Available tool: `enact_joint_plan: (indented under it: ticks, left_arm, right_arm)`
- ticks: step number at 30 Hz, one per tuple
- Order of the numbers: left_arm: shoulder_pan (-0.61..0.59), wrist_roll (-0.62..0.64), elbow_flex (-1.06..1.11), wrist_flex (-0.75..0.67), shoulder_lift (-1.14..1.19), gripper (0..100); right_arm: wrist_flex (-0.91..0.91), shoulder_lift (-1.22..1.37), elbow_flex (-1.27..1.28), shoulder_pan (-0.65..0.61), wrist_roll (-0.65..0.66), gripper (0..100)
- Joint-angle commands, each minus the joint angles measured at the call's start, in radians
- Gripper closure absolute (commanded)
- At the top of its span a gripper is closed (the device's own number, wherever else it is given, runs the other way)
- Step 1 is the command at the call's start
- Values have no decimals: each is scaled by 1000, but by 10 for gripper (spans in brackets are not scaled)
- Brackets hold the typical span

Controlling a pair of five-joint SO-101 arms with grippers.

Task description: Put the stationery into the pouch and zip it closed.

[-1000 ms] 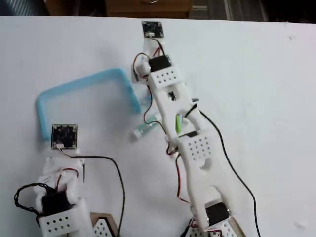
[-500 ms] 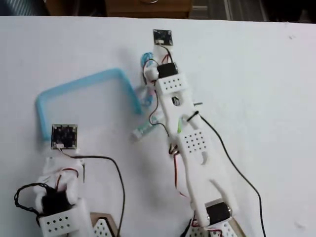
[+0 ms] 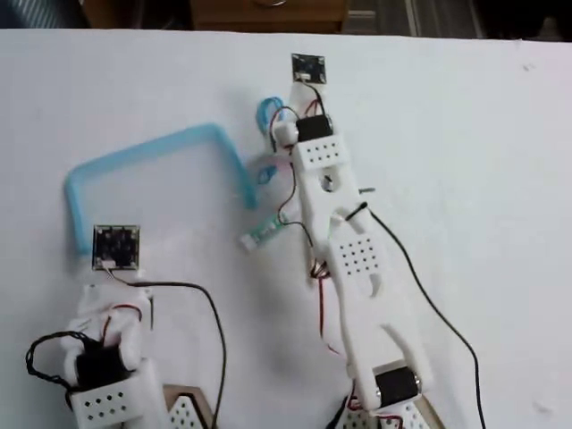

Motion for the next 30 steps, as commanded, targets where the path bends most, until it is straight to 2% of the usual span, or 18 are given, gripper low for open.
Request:
enact_joint_plan:
  ticks: [1, 6, 12, 16, 19, 23, 30]
  left_arm:
    - [5, 3, -6, -44, -8, 976]
    - [5, 3, -35, -94, -8, 976]
    - [13, 58, -281, -91, -4, 889]
    - [67, 77, -413, -91, 28, 906]
    - [114, 189, -554, -91, 157, 916]
    - [191, 339, -816, -81, 455, 889]
    - [421, 500, -1316, 152, 912, 760]
  right_arm:
    - [53, -36, -43, -21, -6, 980]
    - [186, -111, -135, -28, -15, 982]
    - [291, -283, -141, -30, -80, 982]
    - [321, -407, -141, -36, -92, 982]
    - [321, -512, -135, -33, -92, 982]
    - [321, -650, -130, -36, -92, 982]
    - [320, -888, -72, -61, -92, 982]
